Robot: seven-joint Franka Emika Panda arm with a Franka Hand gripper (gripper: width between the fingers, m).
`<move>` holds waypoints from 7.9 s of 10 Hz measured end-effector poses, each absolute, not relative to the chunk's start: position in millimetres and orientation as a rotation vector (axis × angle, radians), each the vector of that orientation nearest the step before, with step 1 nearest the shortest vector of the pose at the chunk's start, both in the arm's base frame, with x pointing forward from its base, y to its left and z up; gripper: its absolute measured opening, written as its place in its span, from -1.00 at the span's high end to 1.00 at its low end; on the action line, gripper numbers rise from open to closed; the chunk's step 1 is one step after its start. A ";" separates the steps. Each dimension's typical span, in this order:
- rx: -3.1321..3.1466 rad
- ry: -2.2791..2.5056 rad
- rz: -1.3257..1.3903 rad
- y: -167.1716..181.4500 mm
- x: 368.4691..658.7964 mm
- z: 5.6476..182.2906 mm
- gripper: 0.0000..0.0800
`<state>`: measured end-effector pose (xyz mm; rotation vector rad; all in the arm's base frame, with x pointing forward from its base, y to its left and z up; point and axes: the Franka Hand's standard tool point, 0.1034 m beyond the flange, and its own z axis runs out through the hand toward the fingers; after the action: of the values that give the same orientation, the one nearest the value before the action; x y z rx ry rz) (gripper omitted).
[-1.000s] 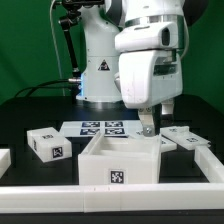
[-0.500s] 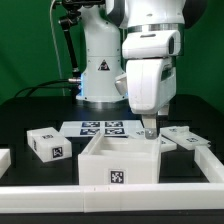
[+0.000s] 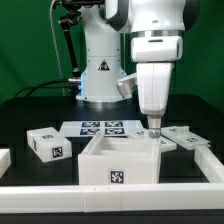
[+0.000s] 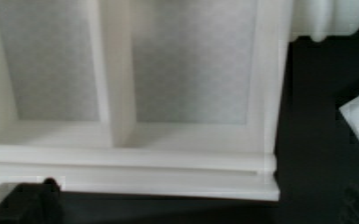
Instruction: Assemble cabinet
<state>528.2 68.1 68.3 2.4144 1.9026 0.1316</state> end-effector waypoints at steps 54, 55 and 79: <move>2.242 2.206 0.005 111.6 521.5 22.7 0.91; 2.248 2.201 0.000 113.6 521.3 22.8 0.91; 2.142 2.311 -0.011 155.4 442.9 54.3 -0.99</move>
Offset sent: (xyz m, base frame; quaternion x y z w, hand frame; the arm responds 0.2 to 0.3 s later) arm 0.0000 0.0000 0.0000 0.0000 0.0000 0.0000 1.0000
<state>442.9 155.4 54.3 2.1417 2.3114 -0.0113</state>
